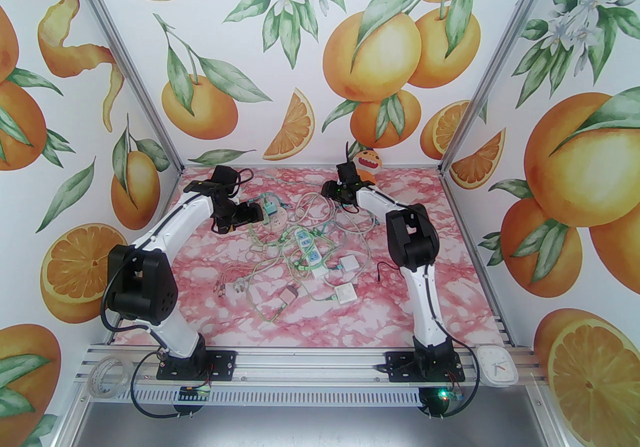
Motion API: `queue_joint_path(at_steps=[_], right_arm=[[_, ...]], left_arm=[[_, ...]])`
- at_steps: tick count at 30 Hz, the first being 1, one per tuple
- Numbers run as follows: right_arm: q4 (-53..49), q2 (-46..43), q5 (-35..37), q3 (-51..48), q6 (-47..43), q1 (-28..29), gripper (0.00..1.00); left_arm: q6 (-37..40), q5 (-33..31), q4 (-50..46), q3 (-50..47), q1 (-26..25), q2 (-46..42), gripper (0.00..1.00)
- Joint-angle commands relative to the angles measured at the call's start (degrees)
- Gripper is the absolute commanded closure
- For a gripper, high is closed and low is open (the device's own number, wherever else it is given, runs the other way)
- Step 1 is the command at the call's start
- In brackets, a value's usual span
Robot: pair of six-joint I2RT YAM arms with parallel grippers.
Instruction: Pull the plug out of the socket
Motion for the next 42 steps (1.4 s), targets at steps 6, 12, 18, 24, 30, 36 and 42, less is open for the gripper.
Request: queue_joint_path(at_steps=[6,12,18,24,30,36,42], right_arm=[[0.8,-16.1,-0.8,-6.1,0.9,1.3,0.0],[-2.8,-22.1,2.2,-9.9,-1.3,6.0,0.0],[-1.8,-25.7,5.5,-15.7,-2.8,10.4,0.0],[-2.6,-26.5,11.2,-19.0,0.7,14.0,0.0],[3.9,-28.3,8.4,-25.0,3.4,12.6,0.0],[3.3,-26.1,2.8,-22.8,1.3,13.5,0.0],[1.0,-24.6,4.2,-20.5,-0.5,15.0,0.0]], left_arm=[[2.0,2.2,4.1,3.2,-0.4,2.9,0.21],[2.9,2.1,5.9,5.9,-1.5,6.8,0.3],[3.2,0.3,6.4,6.8,-1.8,9.3,0.35],[1.9,-3.0,9.0,5.1,-1.7,9.7,0.44],[1.6,-2.9,10.2,2.6,-1.0,4.3,0.43],[1.7,-1.0,12.8,-3.0,1.9,-0.9,0.43],[1.2,2.0,16.4,-6.3,4.7,-2.5,0.44]])
